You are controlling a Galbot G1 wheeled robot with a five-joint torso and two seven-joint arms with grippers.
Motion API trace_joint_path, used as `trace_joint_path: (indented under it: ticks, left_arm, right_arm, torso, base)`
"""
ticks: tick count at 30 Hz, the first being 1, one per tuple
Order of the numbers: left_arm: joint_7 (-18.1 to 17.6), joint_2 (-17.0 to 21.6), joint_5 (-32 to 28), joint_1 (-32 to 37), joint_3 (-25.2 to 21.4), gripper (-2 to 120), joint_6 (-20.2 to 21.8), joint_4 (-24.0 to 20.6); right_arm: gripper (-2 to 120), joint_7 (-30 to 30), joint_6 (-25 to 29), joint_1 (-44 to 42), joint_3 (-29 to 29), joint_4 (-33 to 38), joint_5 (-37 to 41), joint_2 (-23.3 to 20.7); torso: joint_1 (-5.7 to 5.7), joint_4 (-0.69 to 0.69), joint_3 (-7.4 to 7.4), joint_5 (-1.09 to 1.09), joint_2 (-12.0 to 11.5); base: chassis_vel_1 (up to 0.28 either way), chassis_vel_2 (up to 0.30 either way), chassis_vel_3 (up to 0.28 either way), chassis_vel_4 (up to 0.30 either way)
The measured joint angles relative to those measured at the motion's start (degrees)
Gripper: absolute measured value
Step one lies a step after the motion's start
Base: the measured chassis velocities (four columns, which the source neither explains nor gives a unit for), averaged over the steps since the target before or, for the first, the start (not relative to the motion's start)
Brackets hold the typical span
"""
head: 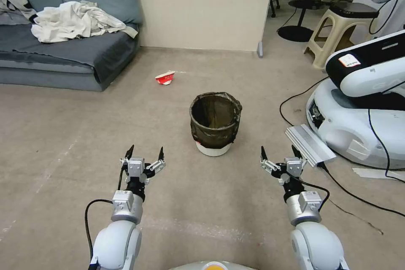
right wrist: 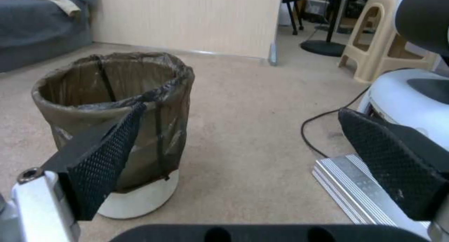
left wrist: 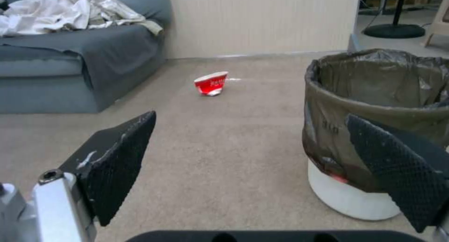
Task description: Pick up the trash can from the floor.
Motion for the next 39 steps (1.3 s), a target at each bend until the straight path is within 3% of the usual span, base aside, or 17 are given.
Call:
trace_joint_path:
  ticks: [39]
  left_arm:
    - [0.14, -0.03, -0.26, 0.26, -0.12, 100, 0.20, -0.53]
  right_arm:
    - [100, 0.00, -0.12, -0.24, 0.08, 0.40, 0.23, 0.03]
  torso:
    - [0.00, 0.00, 0.00, 0.00, 0.00]
  base:
    - [0.000, 0.000, 0.000, 0.000]
